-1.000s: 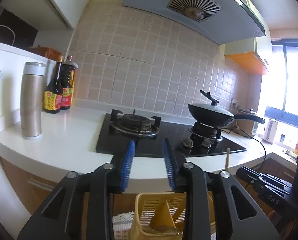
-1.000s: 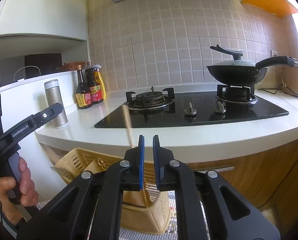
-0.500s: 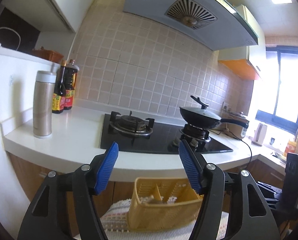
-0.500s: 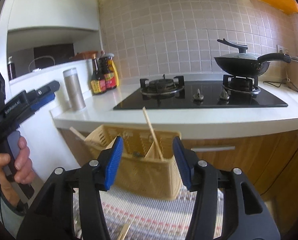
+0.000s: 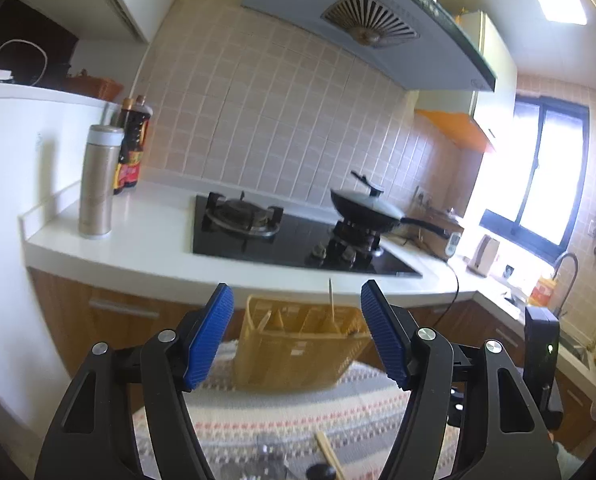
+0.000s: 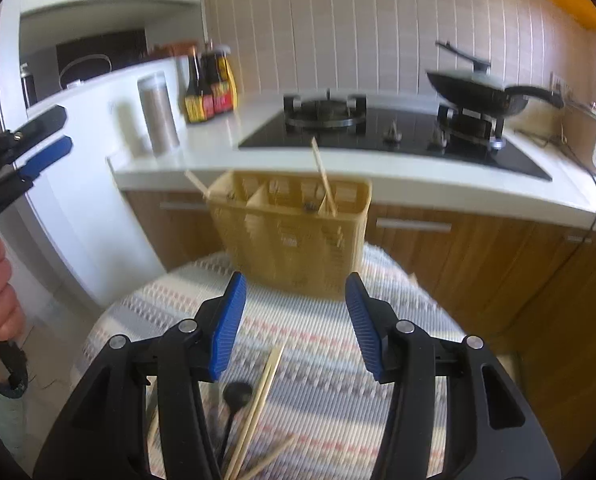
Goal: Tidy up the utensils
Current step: 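Move both open tools back down toward the remaining utensils, then grasp the black spoon with the right tool while the left tool grasps a clear plastic spoon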
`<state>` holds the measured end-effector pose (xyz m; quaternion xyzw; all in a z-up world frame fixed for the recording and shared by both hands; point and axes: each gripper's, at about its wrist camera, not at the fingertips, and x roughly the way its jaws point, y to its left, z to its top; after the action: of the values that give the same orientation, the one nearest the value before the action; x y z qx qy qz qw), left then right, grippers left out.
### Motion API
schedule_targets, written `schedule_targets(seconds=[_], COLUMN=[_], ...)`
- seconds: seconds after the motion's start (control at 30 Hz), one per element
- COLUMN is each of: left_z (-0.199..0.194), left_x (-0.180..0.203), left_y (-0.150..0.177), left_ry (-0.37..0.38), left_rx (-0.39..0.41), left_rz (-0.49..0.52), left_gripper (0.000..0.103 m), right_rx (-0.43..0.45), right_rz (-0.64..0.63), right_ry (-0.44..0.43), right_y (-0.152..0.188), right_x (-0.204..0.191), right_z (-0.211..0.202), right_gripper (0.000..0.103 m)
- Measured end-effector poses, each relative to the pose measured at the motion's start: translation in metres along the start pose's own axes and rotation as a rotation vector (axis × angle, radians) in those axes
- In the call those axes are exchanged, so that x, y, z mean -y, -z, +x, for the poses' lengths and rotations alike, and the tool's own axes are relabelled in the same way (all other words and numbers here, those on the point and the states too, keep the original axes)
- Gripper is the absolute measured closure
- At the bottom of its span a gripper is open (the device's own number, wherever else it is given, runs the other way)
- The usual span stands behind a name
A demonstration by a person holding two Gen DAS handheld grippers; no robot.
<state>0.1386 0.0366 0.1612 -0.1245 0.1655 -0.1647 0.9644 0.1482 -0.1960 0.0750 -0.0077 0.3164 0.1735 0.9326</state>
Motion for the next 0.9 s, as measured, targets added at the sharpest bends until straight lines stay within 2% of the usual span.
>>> schedule_targets(seconds=[0.17, 0.27, 0.5, 0.6, 0.63, 0.73, 0.9], left_z=[-0.009, -0.004, 0.03, 0.042, 0.045, 0.051, 0.058], left_x=[0.001, -0.006, -0.033, -0.04, -0.042, -0.046, -0.048], left_y=[0.017, 0.038, 0.112, 0.141, 0.15, 0.169, 0.186], left_ry=[-0.044, -0.07, -0.116, -0.113, -0.111, -0.113, -0.134], left_rx=[-0.128, -0.246, -0.565, -0.666, -0.698, -0.75, -0.796], left_rz=[0.028, 0.028, 0.009, 0.013, 0.013, 0.016, 0.046], left_gripper=[0.038, 0.038, 0.04, 0.043, 0.046, 0.055, 0.06], right_rx=[-0.152, -0.253, -0.43, -0.498, -0.53, -0.588, -0.623], right_rz=[0.018, 0.035, 0.093, 0.101, 0.106, 0.134, 0.147], right_ry=[-0.001, -0.012, -0.118, -0.154, -0.167, -0.187, -0.202], right_y=[0.012, 0.025, 0.055, 0.068, 0.073, 0.082, 0.09], right_x=[-0.011, -0.014, -0.017, -0.022, -0.024, -0.025, -0.028], right_z=[0.005, 0.015, 0.042, 0.057, 0.065, 0.082, 0.098], right_gripper=[0.055, 0.055, 0.055, 0.062, 0.067, 0.07, 0.074])
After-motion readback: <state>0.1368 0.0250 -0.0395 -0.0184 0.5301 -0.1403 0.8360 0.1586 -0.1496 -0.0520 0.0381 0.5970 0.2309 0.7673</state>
